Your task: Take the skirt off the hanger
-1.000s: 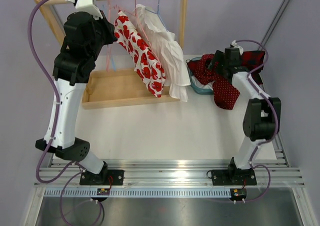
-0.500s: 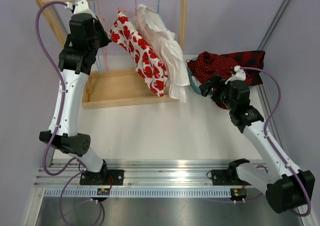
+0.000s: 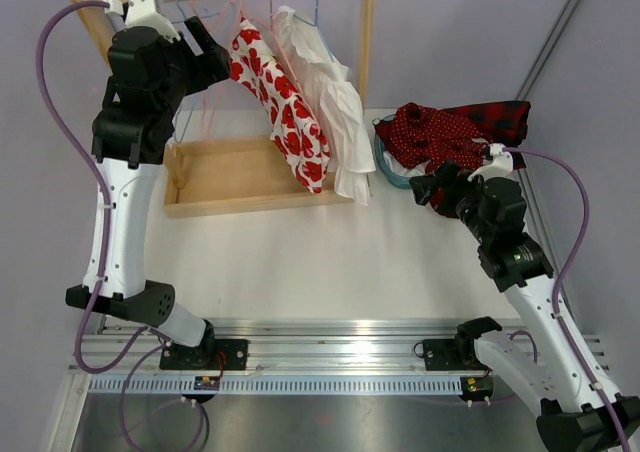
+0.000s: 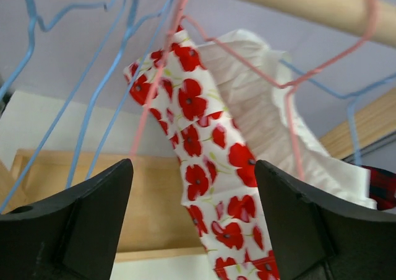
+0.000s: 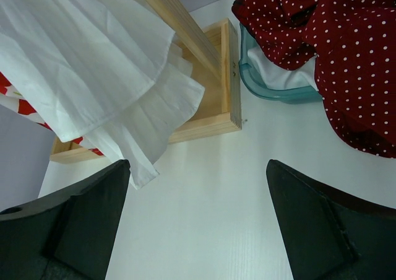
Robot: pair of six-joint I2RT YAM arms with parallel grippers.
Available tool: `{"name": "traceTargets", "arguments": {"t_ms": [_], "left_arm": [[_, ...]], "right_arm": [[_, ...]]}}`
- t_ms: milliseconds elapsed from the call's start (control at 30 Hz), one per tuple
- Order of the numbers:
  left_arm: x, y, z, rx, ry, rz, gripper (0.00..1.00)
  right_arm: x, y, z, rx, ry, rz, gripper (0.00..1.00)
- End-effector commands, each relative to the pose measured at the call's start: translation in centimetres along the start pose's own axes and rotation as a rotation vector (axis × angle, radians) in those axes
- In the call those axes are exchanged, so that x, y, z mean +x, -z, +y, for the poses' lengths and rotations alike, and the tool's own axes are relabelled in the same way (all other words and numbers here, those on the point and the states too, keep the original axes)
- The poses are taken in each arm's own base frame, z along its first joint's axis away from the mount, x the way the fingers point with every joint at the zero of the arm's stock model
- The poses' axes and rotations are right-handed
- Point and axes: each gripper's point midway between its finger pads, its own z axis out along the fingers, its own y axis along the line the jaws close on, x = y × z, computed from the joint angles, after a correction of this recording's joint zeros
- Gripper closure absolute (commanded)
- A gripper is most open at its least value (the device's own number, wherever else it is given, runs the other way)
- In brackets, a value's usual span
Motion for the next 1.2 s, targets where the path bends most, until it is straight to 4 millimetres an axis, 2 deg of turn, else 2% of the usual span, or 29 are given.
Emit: {"name": "traceTargets", "arguments": {"t_ms": [0,67,133,267,300,367,533,633,667,700,733,833,900,933,967,1000,1033,1067,1100,1167], "left_arm": [[-3.5,3.8,-5.4,0.213,0.007,-0.087,0.21],[-2.3,3.1,-7.2,0.249,-0.002,-0.055,0.24],[-1.3,2.4,-8.2,0.259,0.005,-0.032,0.27],[2.3,-0.5,-10.3,0.274,0.009,0.037,0.28],[2.4,-1.0,-10.7,0.281,0.013,0.031,0.28],[3.5,-2.0,-11.3,0.277,0.017,0.048,0.28],[5.7,-5.1,-11.3,0.225,0.026,0.068,0.31],[6.7,-6.3,-11.2,0.204,0.033,0.079,0.51],[6.8,-6.6,-11.2,0.199,0.032,0.080,0.61],[6.8,-6.7,-11.2,0.199,0.035,0.077,0.90],[6.7,-6.6,-11.3,0.201,0.041,0.077,1.00],[5.2,-5.7,-11.8,0.220,0.032,0.043,1.00],[3.6,-4.2,-12.4,0.246,0.029,0.014,1.00],[2.1,-3.3,-12.8,0.268,0.036,-0.016,1.00],[1.6,-2.5,-13.0,0.285,0.039,-0.013,1.00],[1.1,-1.9,-13.2,0.299,0.042,-0.016,1.00],[-0.2,-0.7,-13.7,0.328,0.053,-0.032,1.00],[-0.7,-0.1,-13.9,0.340,0.058,-0.036,1.00],[-1.2,0.5,-14.0,0.352,0.063,-0.043,1.00],[-1.6,1.4,-14.1,0.365,0.074,-0.046,1.00]], "right_arm": [[-2.0,1.4,1.2,-0.031,0.030,-0.049,0.00],[-1.8,1.5,1.1,-0.024,0.036,-0.039,0.00],[-1.8,1.7,1.0,-0.021,0.040,-0.037,0.00],[-1.9,2.6,1.0,-0.021,0.049,-0.043,0.00],[-1.9,2.8,1.0,-0.022,0.054,-0.042,0.01],[-2.4,3.3,0.9,-0.011,0.071,-0.057,0.00],[-2.9,4.6,0.7,0.007,0.096,-0.070,0.01],[-2.8,5.0,0.7,0.007,0.099,-0.067,0.01],[-2.9,5.1,0.7,0.006,0.101,-0.068,0.01],[-2.9,5.2,0.7,0.004,0.101,-0.070,0.01],[-2.8,5.1,0.7,0.003,0.101,-0.068,0.00],[-3.4,5.3,1.5,-0.032,0.114,-0.085,0.00],[-3.8,5.4,3.8,-0.144,0.141,-0.082,0.00],[-4.9,5.8,5.0,-0.189,0.166,-0.105,0.01],[-5.4,6.0,6.1,-0.233,0.176,-0.108,0.00],[-7.1,6.1,7.4,-0.263,0.189,-0.128,0.01],[-7.2,5.3,8.2,-0.290,0.203,-0.098,0.01],[-8.4,6.3,9.4,-0.330,0.213,-0.123,0.01],[-9.9,6.2,11.0,-0.368,0.220,-0.135,0.01],[-11.0,6.3,13.2,-0.439,0.232,-0.133,0.01]]}}
